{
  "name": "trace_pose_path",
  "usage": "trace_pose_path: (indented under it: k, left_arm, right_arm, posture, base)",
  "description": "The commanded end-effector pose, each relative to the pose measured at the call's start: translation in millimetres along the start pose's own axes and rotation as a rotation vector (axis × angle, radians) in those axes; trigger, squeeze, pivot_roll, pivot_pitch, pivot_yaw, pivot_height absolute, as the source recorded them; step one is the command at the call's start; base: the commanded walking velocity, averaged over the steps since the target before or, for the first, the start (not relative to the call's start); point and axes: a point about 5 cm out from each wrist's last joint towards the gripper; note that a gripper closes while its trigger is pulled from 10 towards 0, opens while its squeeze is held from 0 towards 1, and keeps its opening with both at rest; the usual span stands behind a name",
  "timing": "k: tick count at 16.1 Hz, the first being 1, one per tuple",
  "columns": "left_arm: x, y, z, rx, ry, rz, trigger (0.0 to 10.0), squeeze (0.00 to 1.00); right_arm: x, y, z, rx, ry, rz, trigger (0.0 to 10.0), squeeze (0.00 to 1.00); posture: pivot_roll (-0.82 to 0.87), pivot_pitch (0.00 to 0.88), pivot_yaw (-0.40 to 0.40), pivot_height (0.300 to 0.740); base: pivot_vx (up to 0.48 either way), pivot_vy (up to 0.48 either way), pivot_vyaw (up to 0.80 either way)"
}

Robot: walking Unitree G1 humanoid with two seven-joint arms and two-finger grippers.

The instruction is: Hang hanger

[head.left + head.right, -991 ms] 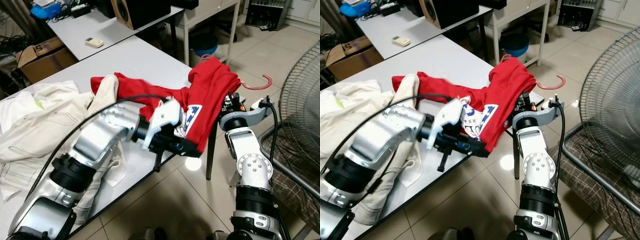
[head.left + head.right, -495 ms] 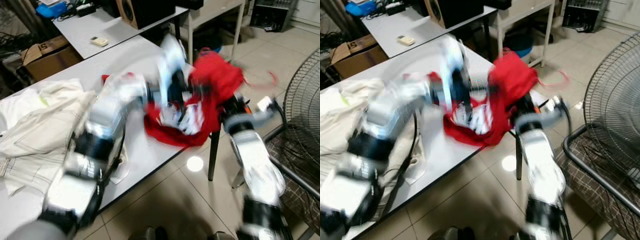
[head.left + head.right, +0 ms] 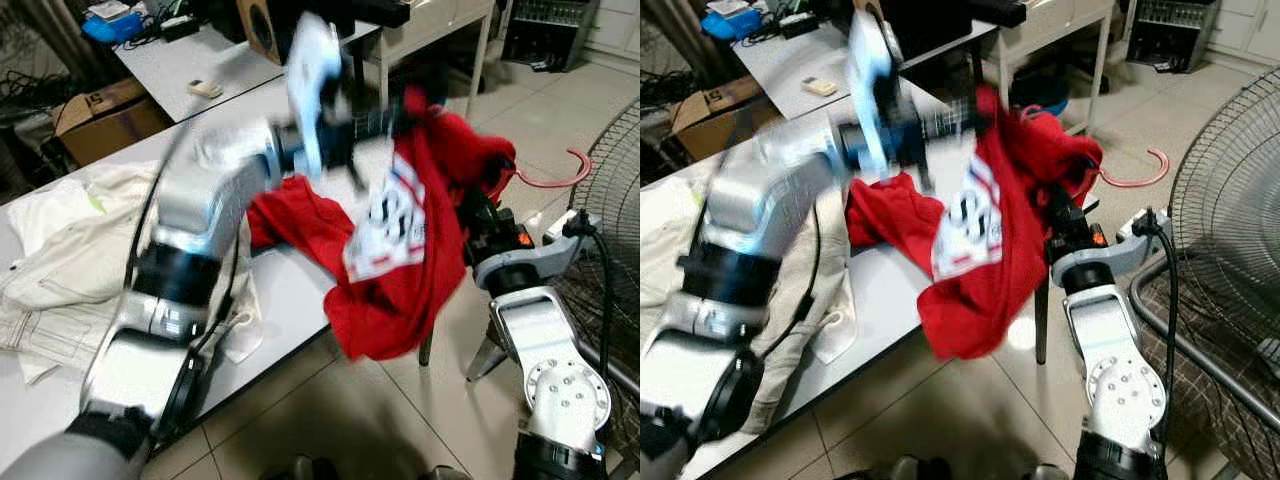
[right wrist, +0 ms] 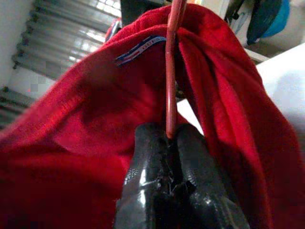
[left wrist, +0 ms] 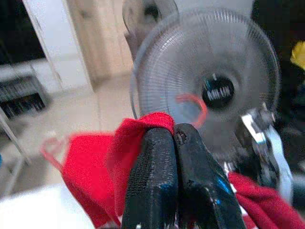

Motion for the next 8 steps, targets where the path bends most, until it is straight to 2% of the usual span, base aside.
trace_pose_path:
  k: [1,2,3,6,8]
  left_arm:
    - [1,-6.4,-3.3,-0.021,0.001,0.046,10.0,0.0]
    - [-3,-9.9,-9.4,-0.051,-0.035,0.078,10.0,1.0]
    - [-5,-13.1,-13.0,-0.08,-0.048,0.097,10.0,1.0]
    - [-26,-40.7,-27.2,-0.176,-0.139,0.237,10.0,1.0]
    - [-28,-47.7,-30.7,-0.172,-0.206,0.232,10.0,1.0]
  right_arm:
    - [-15,-5.1,2.8,-0.002,0.036,0.034,10.0,0.0]
    - [-16,-6.7,2.0,-0.006,0.018,0.044,10.0,0.0]
    - [-16,-7.4,1.2,-0.011,0.003,0.049,10.0,0.0]
    - [-14,-14.9,0.6,-0.026,-0.066,0.048,10.0,0.0]
    - [-11,-18.4,0.5,-0.024,-0.099,0.061,10.0,0.0]
  posture:
    - [-0.07,0.0,0.182,0.74]
    - [-0.07,0.0,0.18,0.74]
    - [-0.07,0.0,0.18,0.74]
    - [-0.08,0.0,0.176,0.74]
    - [-0.08,0.0,0.171,0.74]
  base:
    - [0.0,0.0,0.0]
    - [0.0,0.0,0.0]
    - [0.0,0.0,0.0]
    - [0.0,0.0,0.0]
    - [0.0,0.0,0.0]
Point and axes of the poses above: a point about 5 cm out from each wrist's last joint towards the gripper, its own y axis pointing out of the wrist towards the gripper, its own x axis along the axis of the wrist's last joint, z = x × y, and after that the axes turned 5 degrees about y, right-handed
